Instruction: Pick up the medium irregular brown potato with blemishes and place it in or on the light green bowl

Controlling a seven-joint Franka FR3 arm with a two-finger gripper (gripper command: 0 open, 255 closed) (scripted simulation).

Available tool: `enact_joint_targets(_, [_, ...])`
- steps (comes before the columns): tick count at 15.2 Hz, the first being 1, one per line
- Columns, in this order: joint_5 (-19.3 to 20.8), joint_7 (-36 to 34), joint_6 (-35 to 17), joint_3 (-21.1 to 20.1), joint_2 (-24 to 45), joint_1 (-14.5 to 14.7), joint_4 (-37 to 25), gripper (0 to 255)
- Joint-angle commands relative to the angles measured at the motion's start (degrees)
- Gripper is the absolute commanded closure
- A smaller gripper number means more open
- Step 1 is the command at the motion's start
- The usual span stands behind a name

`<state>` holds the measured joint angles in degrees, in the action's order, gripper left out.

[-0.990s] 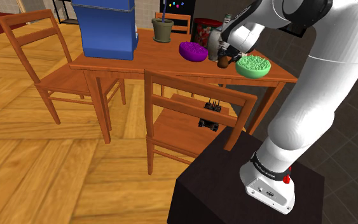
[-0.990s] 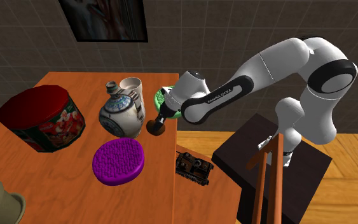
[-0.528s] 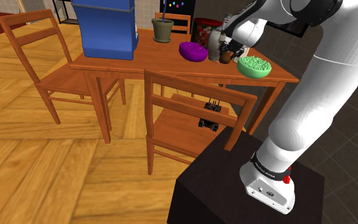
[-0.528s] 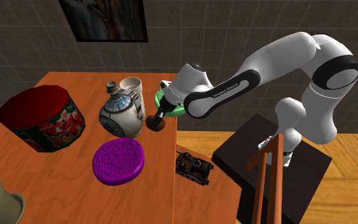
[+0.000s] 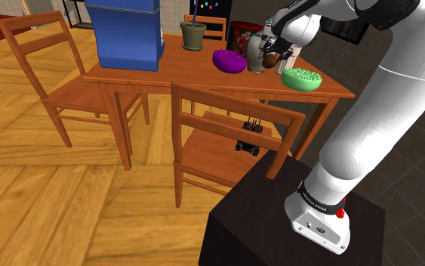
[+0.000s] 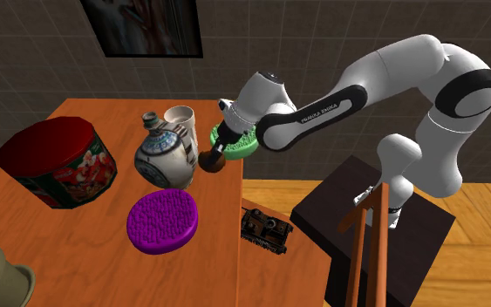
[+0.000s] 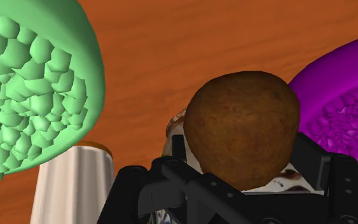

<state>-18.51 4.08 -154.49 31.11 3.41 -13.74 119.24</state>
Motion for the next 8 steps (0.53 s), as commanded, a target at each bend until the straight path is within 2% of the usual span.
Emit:
enact_joint_targets(1, [1.71,-1.39,1.19,0.20,-0.96,0.19,-0.60,255])
enact_joint_targets(8, [5.73,-4.77,5.93,0.49,-3.12,0.33,-3.75,255])
